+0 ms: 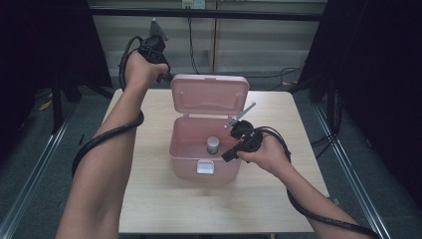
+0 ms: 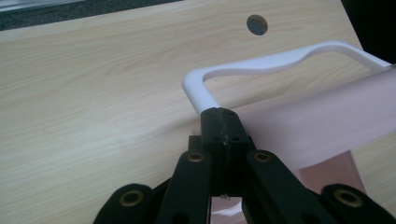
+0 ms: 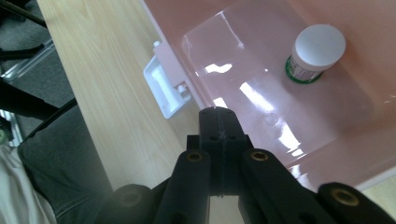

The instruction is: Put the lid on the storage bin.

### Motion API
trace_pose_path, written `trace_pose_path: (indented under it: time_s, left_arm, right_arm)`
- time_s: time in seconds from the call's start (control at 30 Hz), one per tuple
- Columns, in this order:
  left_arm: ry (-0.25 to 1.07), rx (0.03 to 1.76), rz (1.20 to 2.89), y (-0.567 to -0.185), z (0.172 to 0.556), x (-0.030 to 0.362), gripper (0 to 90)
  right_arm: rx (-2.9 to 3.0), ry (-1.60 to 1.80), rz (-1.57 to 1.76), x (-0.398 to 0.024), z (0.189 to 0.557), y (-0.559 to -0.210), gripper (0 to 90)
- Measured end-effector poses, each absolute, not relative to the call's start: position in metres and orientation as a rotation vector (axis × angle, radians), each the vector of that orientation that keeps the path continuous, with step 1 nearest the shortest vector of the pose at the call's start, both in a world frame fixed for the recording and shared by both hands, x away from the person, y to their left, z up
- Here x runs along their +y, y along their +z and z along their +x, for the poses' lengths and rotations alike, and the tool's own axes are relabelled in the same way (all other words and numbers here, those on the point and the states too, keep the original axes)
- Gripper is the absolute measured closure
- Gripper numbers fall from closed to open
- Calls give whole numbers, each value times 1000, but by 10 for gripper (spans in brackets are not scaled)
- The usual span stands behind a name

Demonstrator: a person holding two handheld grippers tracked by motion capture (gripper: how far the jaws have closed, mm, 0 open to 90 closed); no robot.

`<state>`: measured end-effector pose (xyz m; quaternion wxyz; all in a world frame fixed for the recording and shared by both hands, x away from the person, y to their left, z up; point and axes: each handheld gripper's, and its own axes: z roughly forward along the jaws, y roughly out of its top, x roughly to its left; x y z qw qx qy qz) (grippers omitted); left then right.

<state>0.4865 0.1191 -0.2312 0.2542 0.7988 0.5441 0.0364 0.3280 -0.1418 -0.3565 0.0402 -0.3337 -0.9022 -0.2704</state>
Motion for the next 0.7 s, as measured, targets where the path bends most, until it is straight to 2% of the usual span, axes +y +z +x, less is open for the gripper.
trace_pose_path:
  time_s: [0.37,0.7]
  left_arm:
    - [190,1459,2120,-209,496,110,897]
    - [109,1421,2145,-214,491,96,900]
  right_arm:
    - [-2770,-803,-1001,-135,328,-358,900]
    - [-2766,-841,-1051,-147,332,-353,900]
